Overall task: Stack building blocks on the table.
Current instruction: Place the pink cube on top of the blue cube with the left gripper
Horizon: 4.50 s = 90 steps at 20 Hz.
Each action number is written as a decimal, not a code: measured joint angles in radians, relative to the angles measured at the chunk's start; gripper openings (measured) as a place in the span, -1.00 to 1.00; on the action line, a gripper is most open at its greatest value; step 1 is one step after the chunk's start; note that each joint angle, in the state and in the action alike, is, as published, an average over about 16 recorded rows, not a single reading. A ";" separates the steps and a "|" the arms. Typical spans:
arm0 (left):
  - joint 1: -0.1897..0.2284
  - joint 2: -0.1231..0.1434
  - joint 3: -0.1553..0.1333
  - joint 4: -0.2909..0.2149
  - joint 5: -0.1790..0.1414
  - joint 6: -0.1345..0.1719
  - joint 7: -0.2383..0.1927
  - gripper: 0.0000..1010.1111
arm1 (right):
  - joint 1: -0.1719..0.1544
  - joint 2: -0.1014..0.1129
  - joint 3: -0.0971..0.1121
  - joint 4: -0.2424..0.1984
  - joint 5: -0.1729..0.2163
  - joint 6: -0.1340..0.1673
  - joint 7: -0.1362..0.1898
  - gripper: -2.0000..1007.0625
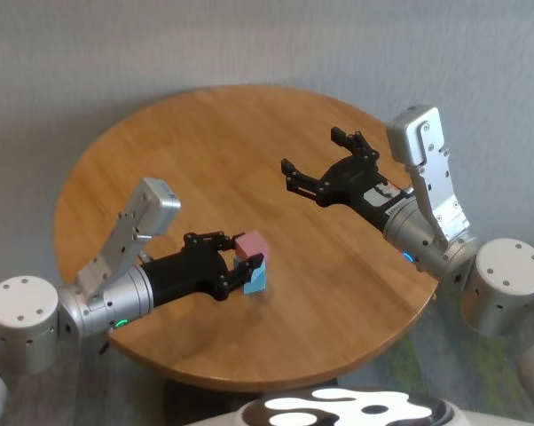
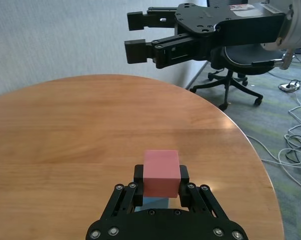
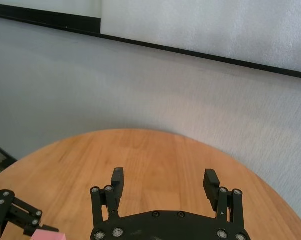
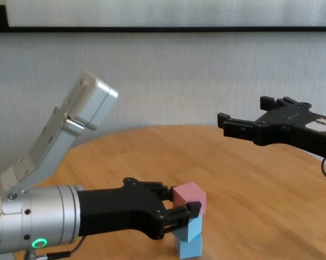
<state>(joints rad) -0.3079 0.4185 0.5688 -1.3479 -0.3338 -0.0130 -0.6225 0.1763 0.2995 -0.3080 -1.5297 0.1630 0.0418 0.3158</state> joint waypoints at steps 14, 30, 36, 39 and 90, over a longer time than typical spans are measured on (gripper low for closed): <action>-0.012 0.002 0.016 0.012 -0.014 0.021 -0.009 -0.21 | 0.000 0.000 0.000 0.000 0.000 0.000 0.000 1.00; -0.011 0.004 0.017 0.016 -0.019 0.022 -0.002 -0.21 | 0.000 0.000 0.000 0.000 0.000 0.000 0.000 1.00; -0.011 0.004 0.016 0.016 -0.019 0.021 -0.001 -0.21 | 0.000 0.000 0.000 0.000 0.000 0.000 0.000 1.00; -0.010 0.004 0.015 0.015 -0.019 0.020 0.000 -0.21 | 0.000 0.000 0.000 0.000 0.000 0.000 0.000 1.00; -0.020 -0.002 0.019 0.022 0.004 0.027 0.007 -0.19 | 0.000 0.000 0.000 0.000 0.000 0.000 0.000 1.00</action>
<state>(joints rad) -0.3277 0.4168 0.5877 -1.3255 -0.3294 0.0141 -0.6158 0.1763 0.2995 -0.3080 -1.5297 0.1630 0.0418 0.3158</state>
